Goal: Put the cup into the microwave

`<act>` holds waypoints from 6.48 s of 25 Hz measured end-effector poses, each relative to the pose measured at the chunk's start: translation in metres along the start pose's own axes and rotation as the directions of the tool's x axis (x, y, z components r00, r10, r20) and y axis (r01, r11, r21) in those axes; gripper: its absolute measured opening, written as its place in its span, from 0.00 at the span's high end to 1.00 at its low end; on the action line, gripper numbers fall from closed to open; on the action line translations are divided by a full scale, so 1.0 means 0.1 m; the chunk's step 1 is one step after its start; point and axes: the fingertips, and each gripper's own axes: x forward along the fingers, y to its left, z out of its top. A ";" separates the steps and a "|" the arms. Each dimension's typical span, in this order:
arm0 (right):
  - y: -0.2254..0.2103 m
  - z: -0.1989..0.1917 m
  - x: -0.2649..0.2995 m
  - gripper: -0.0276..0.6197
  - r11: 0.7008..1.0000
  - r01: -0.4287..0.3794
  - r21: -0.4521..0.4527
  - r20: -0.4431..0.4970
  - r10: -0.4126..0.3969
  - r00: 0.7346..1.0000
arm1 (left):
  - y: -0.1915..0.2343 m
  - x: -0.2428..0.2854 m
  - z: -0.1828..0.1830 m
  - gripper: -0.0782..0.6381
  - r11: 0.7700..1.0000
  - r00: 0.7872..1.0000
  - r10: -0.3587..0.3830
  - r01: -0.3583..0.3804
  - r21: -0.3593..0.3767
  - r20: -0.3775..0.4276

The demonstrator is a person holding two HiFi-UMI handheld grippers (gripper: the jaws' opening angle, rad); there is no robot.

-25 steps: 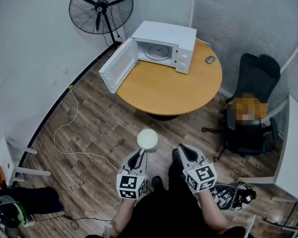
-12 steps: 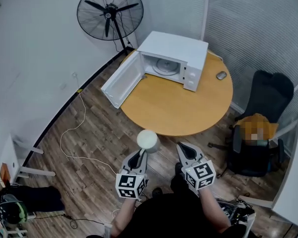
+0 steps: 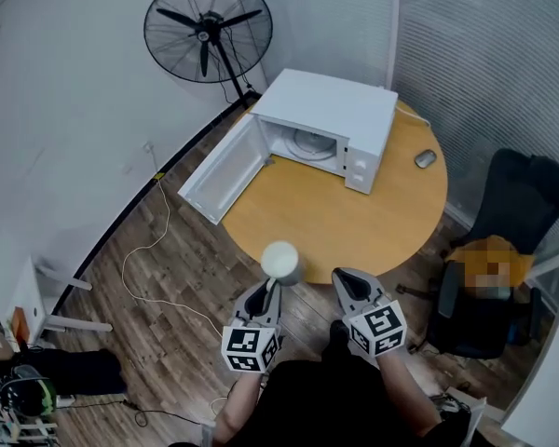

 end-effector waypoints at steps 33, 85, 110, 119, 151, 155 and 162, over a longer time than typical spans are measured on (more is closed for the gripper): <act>-0.80 0.50 1.60 0.94 0.979 0.199 0.046 -0.056 -0.197 0.979 | 1.18 1.91 0.56 0.84 0.972 0.976 -0.206 0.213 0.101 -0.069; -1.14 -0.05 2.04 0.94 0.841 0.510 0.180 -0.250 -0.462 0.851 | 1.30 5.06 0.39 0.83 0.905 0.929 -0.366 0.367 0.214 -0.047; -1.03 -0.14 1.91 0.94 0.815 0.534 0.225 -0.240 -0.485 0.841 | 1.27 5.43 0.38 0.81 0.896 0.949 -0.310 0.312 0.316 -0.058; -0.92 -0.13 1.85 0.94 0.804 0.544 0.240 -0.211 -0.504 0.838 | 1.34 5.19 0.31 0.79 0.888 0.947 -0.308 0.319 0.332 -0.085; -0.04 0.20 0.61 0.94 0.896 0.413 0.164 0.047 -0.425 0.904 | 0.41 1.89 0.36 0.82 0.895 0.918 -0.395 0.383 0.227 0.012; 0.05 0.18 0.39 0.94 0.897 0.414 0.155 0.066 -0.427 0.902 | 0.24 1.47 0.47 0.84 0.896 0.915 -0.398 0.374 0.240 0.063; 0.24 0.19 0.23 0.94 0.913 0.389 0.124 0.091 -0.401 0.911 | 0.00 0.82 0.52 0.88 0.887 0.902 -0.421 0.387 0.253 0.096</act>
